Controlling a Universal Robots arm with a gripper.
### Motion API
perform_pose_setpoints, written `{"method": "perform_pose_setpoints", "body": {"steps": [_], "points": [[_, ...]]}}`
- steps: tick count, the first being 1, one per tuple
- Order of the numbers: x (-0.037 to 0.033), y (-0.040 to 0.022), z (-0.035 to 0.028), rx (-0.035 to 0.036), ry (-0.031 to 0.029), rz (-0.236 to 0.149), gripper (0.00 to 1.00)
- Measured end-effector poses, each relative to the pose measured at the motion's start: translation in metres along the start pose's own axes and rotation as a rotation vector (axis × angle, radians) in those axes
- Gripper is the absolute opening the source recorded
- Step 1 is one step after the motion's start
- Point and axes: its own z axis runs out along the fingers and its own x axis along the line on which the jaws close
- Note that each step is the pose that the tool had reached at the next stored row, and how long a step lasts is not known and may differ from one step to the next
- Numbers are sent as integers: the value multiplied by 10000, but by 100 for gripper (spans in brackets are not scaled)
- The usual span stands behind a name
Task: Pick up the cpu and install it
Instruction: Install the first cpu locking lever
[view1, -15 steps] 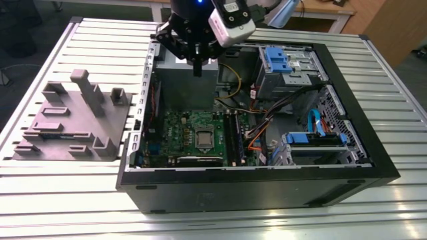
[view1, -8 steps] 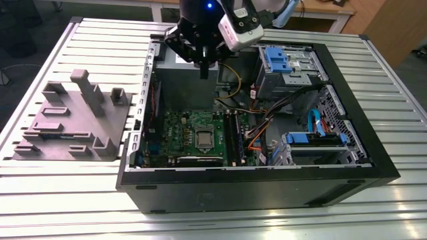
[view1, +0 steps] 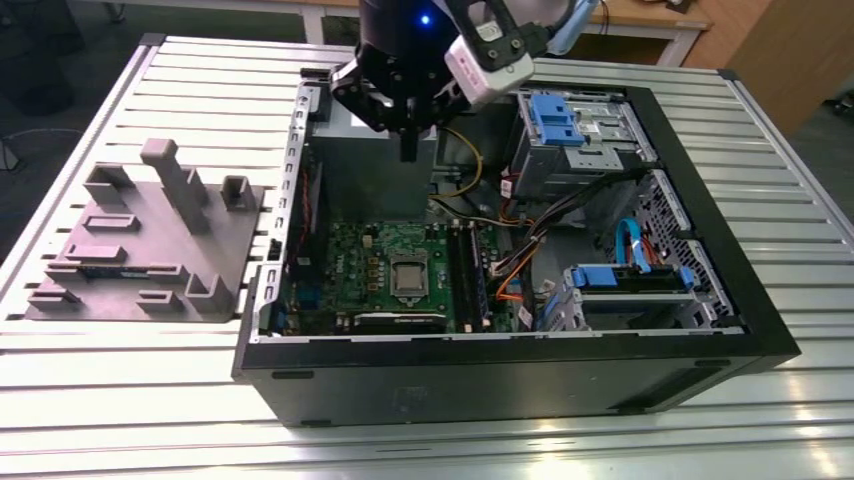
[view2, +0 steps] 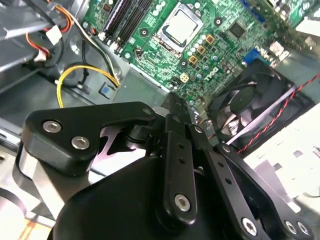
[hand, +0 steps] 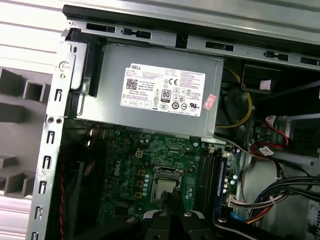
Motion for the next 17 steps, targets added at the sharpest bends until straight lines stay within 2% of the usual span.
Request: {"method": "perform_pose_setpoints", "body": {"steps": [5,8,10,17], "points": [[1,-1,29,-22,40,-907,10],[-11,-4,47,-26,48,-1063,10],[-56,-11,63,-27,47,-1061,10],[-280,-47,139,-29,46,-1069,10]]}}
